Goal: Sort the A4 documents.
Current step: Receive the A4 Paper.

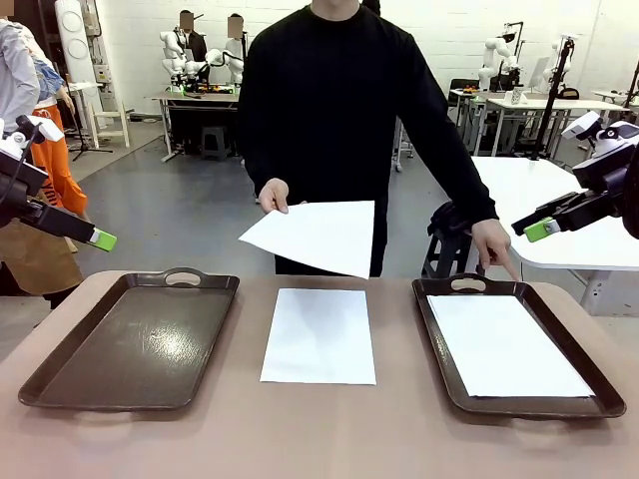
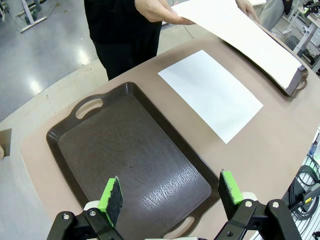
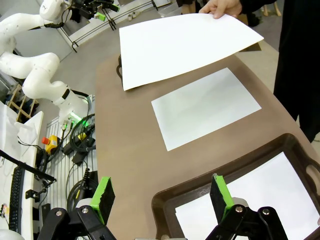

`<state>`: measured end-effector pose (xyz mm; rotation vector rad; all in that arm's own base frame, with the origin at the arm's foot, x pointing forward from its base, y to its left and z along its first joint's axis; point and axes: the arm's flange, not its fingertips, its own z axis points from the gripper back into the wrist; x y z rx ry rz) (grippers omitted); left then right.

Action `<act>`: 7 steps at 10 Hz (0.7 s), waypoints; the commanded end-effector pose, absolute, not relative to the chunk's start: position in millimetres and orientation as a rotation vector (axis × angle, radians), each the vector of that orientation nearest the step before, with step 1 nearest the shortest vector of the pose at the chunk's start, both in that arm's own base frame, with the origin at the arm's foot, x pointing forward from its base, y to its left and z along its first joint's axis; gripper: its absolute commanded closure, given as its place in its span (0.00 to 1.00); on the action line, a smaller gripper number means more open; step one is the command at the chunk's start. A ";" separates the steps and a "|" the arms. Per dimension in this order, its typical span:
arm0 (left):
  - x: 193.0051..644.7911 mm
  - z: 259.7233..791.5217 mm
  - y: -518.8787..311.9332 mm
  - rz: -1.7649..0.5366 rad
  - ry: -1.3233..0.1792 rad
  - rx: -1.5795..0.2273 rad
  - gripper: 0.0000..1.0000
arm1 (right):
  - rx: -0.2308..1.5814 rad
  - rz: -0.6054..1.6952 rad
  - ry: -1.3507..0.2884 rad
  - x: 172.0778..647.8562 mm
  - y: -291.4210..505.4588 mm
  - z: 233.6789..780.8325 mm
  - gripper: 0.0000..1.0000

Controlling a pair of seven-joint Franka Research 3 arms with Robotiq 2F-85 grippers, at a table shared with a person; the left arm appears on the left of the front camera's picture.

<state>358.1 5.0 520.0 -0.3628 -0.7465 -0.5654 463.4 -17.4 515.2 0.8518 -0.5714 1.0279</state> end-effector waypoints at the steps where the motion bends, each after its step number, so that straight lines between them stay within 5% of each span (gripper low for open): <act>1: 359.2 518.4 6.9 -0.567 -0.752 -0.376 0.00 | 0.852 1.028 -0.571 463.4 -17.4 515.2 0.00; 7: 359.2 518.4 6.9 -0.567 -0.752 -0.376 0.00 | 1.164 0.865 -0.400 498.8 32.4 477.0 0.00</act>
